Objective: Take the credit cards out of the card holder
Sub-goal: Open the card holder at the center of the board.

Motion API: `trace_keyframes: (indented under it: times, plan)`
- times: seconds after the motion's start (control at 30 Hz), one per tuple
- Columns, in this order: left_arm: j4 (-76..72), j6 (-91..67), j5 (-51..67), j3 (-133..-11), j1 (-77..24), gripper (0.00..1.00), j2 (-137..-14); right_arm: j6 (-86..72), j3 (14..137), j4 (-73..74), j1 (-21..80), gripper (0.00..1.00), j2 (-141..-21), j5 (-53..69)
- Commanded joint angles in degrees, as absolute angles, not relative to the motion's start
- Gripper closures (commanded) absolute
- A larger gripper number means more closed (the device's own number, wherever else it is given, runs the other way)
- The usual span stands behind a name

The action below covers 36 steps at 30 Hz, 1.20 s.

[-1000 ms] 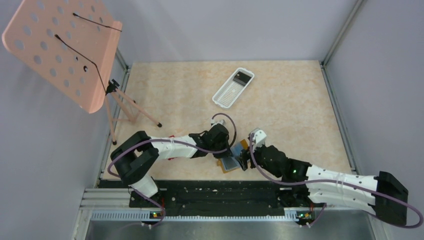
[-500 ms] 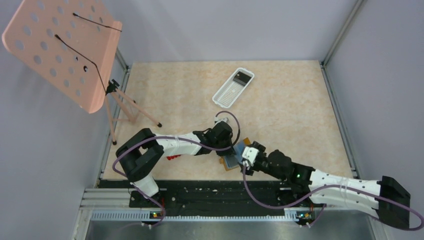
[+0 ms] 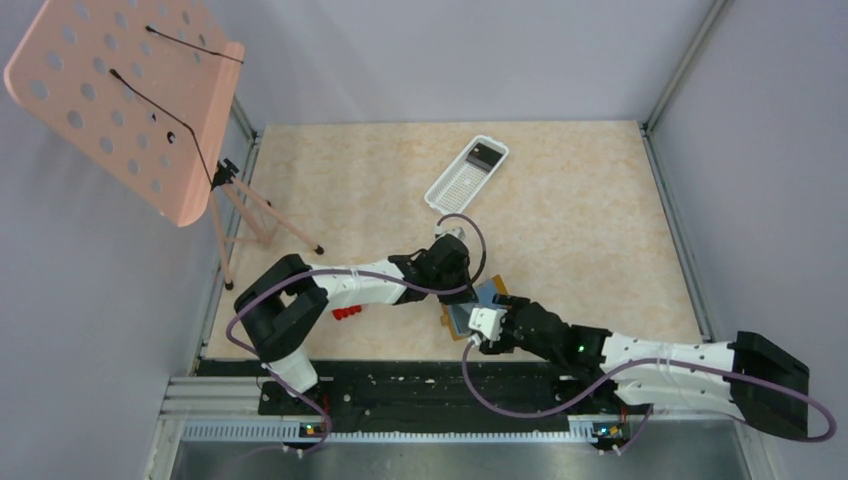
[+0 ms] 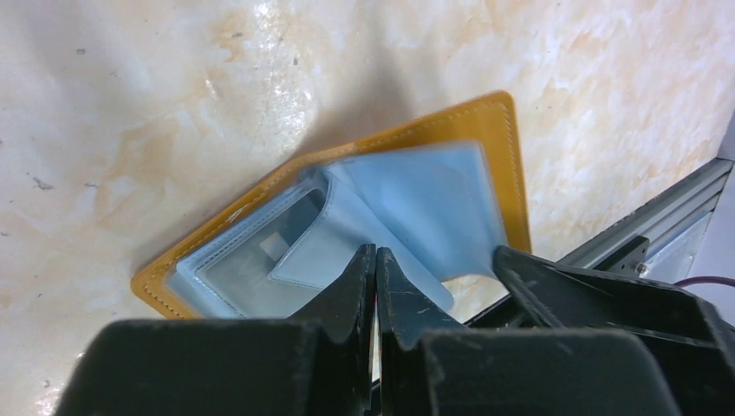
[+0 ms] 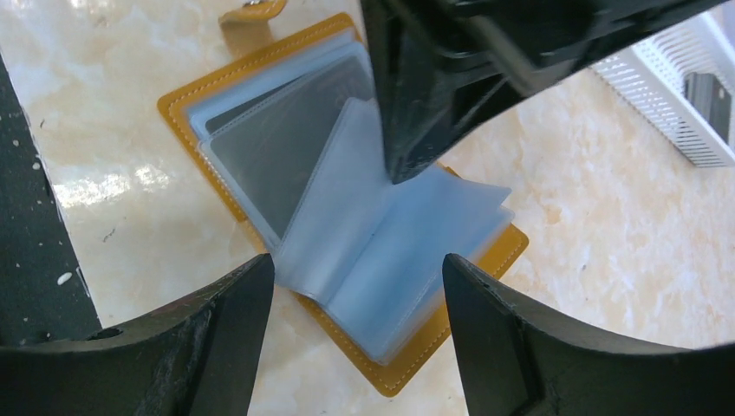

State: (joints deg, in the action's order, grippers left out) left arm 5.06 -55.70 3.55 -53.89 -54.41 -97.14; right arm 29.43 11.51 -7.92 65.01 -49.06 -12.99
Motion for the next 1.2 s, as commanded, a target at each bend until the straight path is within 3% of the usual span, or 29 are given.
trace_keyframes:
  times: [0.0, 0.3, 0.47, 0.7, 1.17]
  plan:
    - [4.6, -54.6, 4.0, -55.8, -54.1, 0.94, -98.0, 31.7, 15.3, -7.9, 66.2, 0.29, -52.9, -14.1]
    - [3.7, -54.6, 4.7, -55.1, -53.5, 0.94, -98.6, 33.8, 15.7, -10.9, 68.4, 0.3, -58.0, -17.4]
    - [5.7, -53.5, 3.9, -55.1, -52.7, 0.94, -96.6, 32.3, 15.8, -12.4, 68.5, 0.42, -60.3, -21.1]
    - [11.0, -51.9, 0.8, -54.2, -50.6, 0.88, -90.5, 30.5, 12.8, -16.6, 68.5, 0.56, -54.0, -22.3]
    - [14.9, -53.4, -4.1, -45.9, -50.6, 0.77, -81.4, 28.2, 12.6, -17.9, 68.4, 0.6, -54.9, -23.7]
